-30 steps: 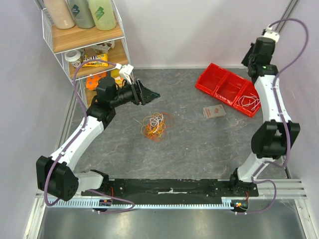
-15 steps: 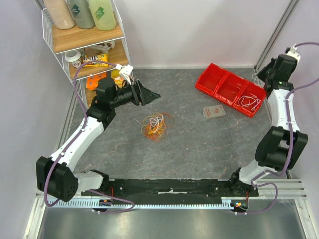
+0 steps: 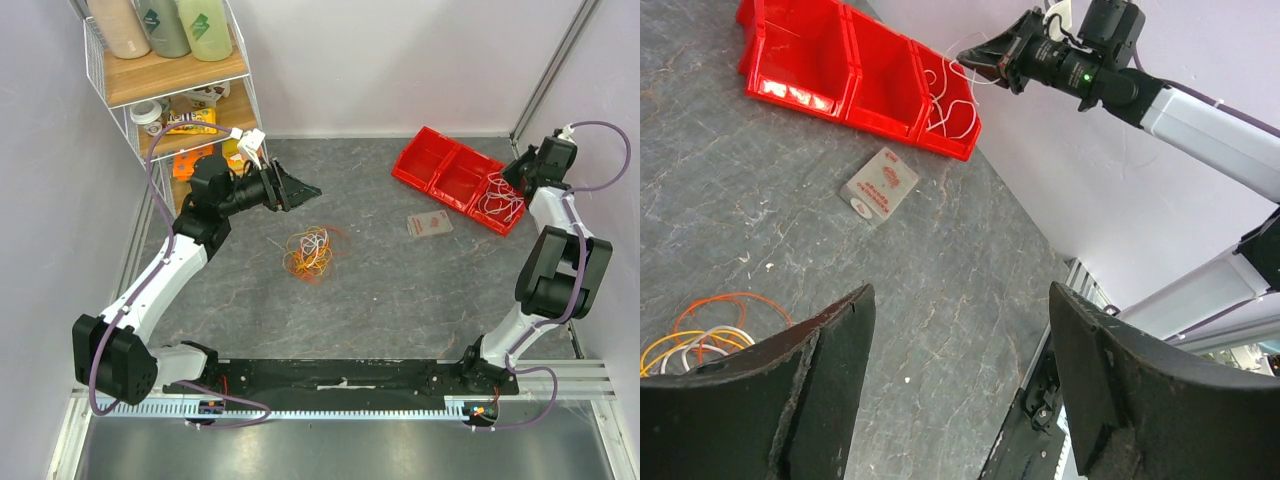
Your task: Untangle the cables
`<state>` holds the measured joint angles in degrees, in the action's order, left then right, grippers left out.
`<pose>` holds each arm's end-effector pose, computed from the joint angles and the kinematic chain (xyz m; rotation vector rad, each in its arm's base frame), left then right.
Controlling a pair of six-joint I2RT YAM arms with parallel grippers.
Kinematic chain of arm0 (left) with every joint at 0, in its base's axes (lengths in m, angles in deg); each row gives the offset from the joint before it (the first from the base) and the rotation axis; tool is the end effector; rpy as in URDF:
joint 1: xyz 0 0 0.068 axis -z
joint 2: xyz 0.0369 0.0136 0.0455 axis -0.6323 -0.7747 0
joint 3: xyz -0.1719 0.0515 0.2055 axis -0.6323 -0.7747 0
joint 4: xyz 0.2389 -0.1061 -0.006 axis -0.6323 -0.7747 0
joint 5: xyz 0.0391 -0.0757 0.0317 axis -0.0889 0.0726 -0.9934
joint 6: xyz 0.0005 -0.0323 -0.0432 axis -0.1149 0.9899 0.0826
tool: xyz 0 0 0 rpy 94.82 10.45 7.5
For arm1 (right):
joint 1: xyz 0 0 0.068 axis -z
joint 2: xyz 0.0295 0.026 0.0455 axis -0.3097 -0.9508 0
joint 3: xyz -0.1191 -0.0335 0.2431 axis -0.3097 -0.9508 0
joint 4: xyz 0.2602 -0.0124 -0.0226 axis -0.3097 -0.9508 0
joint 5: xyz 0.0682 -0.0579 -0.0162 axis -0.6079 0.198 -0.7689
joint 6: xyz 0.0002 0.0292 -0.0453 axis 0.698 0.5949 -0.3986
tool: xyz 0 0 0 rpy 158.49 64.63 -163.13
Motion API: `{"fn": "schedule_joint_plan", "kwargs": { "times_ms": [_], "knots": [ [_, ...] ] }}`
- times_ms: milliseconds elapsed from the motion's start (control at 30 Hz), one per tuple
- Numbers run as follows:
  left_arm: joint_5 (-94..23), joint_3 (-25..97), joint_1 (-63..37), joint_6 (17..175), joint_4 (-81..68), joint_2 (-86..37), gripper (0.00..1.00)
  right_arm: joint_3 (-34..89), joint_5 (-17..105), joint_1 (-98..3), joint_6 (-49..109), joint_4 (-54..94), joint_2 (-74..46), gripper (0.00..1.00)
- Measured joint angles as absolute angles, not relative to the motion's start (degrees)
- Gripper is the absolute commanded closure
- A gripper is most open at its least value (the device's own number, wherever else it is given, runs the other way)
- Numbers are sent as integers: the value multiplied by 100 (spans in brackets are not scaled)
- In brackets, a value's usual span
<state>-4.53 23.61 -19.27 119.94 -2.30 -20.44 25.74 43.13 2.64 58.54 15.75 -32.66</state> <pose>0.2645 -0.1200 0.3617 0.3171 1.7939 -1.2825 0.3807 -0.1382 0.2648 0.9182 1.9098 0.3057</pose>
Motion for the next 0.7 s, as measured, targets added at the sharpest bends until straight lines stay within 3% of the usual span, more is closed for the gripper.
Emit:
{"fn": "schedule_joint_plan", "kwargs": {
  "times_ms": [433, 700],
  "knots": [
    [-435, 2361, -1956, 12037, -206, -2044, 23, 2530, 4884, 323, 5495, 1577, -4040, 99],
    [-433, 2361, -1969, 12053, -195, -2044, 23, 3074, 5203, 262, 5100, 847, -4715, 58]
  ]
}}
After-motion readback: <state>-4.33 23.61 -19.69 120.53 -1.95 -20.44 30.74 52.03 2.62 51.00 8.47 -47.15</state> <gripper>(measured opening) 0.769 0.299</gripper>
